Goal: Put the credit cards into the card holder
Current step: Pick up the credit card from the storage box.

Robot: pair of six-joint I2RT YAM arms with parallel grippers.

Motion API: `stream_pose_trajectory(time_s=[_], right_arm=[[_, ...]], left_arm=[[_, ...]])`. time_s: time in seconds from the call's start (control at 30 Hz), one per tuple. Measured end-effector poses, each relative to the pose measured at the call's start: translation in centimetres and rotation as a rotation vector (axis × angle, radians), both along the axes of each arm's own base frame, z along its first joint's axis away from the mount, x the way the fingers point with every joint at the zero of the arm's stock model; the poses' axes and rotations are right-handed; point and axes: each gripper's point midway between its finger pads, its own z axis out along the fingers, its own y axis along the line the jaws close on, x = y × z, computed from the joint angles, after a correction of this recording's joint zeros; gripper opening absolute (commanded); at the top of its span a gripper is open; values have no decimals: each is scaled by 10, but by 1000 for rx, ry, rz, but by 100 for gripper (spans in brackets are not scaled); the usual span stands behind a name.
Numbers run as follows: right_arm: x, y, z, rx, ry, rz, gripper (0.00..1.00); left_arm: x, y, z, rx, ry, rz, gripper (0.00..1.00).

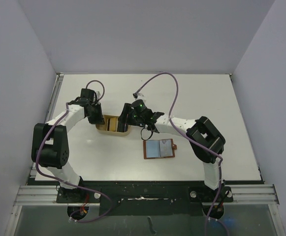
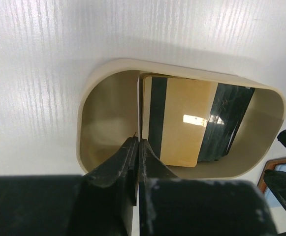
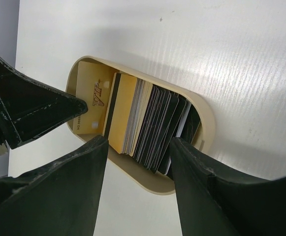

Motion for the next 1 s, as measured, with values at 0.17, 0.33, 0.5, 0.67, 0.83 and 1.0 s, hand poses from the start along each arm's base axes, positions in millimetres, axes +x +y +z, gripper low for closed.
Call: stream_pose_trajectory(time_s=[0.17,0.33,0.5,0.67,0.83,1.0], right_arm=[[-2,-3,6,-4,-11,7,55],[-12,-21,33,-8,-56,23,56],[-18,-56,63,-60,-134,23,57],[-37,-97,67,-146,-161,35,56],[-65,-128,41,-231,-108,49,52],[-91,-150,14,-225,-27,70,53]], left_arm=[[-3,3,2,32,-1,8,0],[-6,2,29,33,-59,6,0],[-8,-11,69,-58,-156,-8,0],[-23,-43,88,-219,-195,-52,0],[-44,-81,77,-337,-146,-103,0],[-69,-122,75,-462,-115,-167,0]])
